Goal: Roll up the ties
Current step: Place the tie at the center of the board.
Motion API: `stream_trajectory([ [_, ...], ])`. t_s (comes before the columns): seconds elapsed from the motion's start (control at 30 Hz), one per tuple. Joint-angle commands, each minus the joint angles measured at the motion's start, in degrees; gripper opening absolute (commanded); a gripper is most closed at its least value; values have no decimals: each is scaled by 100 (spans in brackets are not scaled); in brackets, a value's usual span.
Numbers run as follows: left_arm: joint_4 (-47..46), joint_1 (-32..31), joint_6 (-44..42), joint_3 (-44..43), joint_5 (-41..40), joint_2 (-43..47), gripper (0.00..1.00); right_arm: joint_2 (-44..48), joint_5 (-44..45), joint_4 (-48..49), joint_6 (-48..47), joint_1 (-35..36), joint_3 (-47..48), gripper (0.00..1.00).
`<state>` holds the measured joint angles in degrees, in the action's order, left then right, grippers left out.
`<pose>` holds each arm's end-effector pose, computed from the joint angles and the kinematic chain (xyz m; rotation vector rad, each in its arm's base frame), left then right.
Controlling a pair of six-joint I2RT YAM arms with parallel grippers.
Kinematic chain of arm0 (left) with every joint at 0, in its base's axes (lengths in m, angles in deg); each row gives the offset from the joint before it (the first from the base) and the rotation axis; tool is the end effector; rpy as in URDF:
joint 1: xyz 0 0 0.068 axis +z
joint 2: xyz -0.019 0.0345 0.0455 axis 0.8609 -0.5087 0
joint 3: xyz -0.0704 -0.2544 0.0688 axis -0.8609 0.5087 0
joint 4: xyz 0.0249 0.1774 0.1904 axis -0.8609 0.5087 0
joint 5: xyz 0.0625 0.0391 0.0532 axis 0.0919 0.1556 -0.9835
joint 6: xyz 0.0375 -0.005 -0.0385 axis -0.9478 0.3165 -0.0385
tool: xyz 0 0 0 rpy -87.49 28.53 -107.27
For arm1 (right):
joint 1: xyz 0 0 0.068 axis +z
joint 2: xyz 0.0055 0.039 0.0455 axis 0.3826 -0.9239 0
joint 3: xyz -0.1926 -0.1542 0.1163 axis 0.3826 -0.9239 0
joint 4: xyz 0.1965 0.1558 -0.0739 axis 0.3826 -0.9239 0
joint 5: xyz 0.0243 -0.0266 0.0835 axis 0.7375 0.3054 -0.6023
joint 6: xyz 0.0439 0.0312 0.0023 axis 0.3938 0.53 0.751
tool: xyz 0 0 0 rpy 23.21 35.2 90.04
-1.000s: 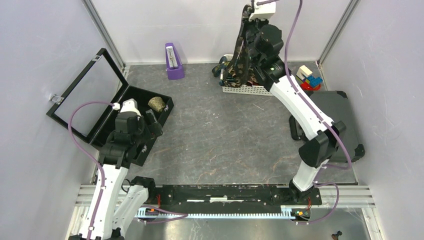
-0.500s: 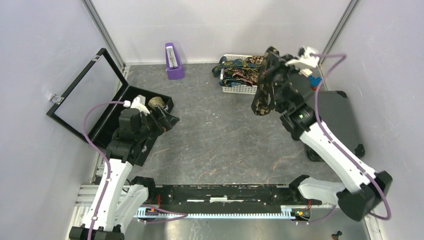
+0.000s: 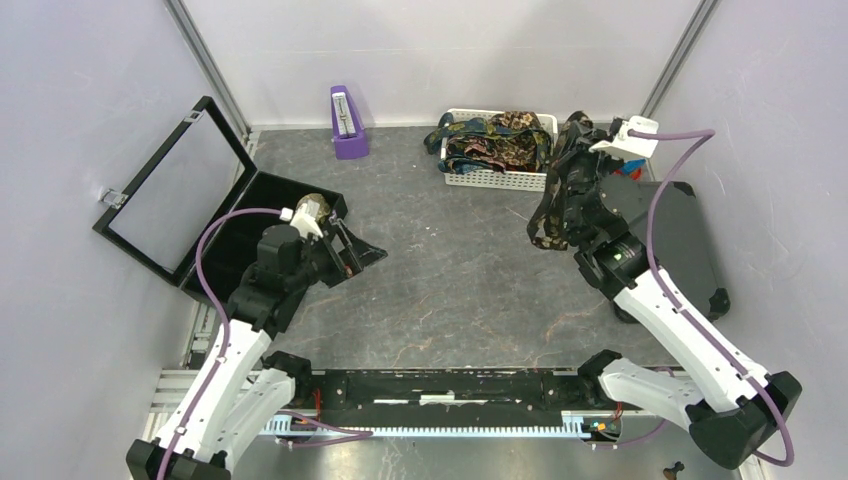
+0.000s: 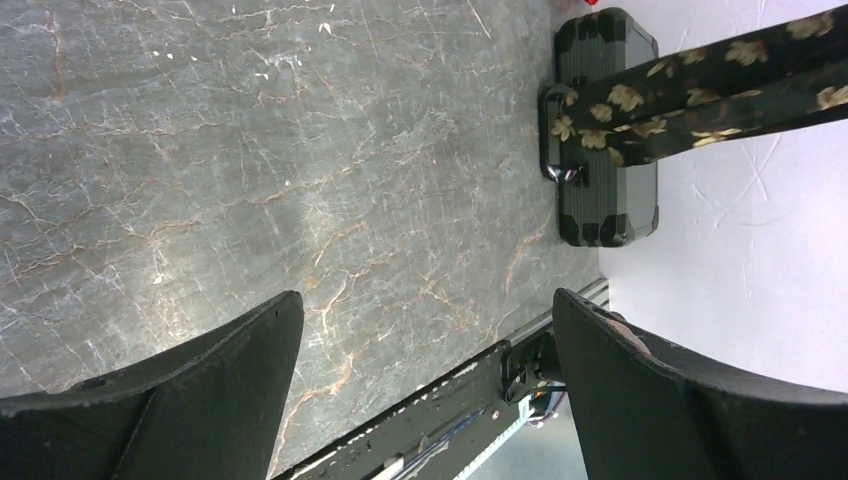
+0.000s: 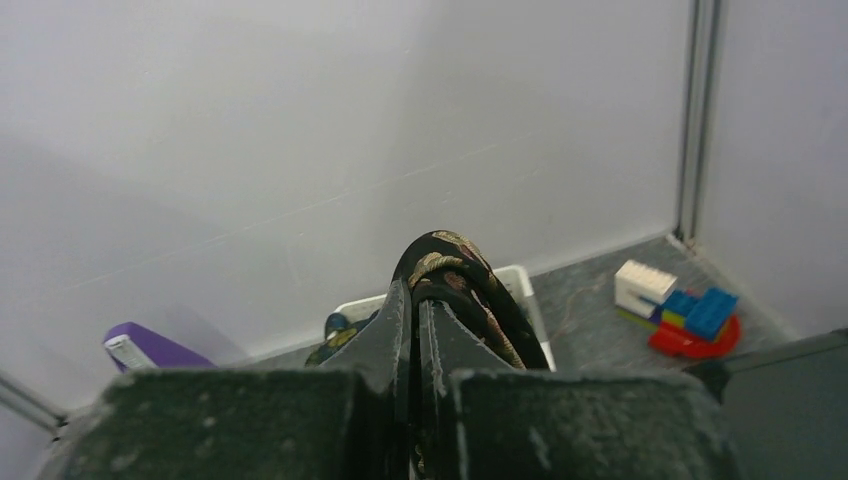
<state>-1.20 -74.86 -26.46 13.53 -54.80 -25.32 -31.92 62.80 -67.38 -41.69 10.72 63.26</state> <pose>0.1528 -0.0566 0.2803 -0.2965 2.1583 -1.0433 0.1977 0.1005 0.4289 0.4023 1.2975 0.1820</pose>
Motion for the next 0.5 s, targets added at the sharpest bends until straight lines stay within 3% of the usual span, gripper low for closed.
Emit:
stream_trajectory([
  [0.0,117,-73,-45,-334,-22,37,100,102,-43,228,-1398,-23,619,0],
  [0.13,460,-72,-242,-454,-87,108,100,-3,-164,47,-1260,-20,635,0],
  [0.23,731,-69,-362,-497,-183,229,100,33,-496,113,-373,-25,215,0],
  [0.33,947,-73,-454,-543,-241,316,100,141,-957,444,1516,-12,-703,0],
  [0.47,1108,-71,-558,-579,-286,363,100,105,-1508,1663,3938,410,-2245,0],
])
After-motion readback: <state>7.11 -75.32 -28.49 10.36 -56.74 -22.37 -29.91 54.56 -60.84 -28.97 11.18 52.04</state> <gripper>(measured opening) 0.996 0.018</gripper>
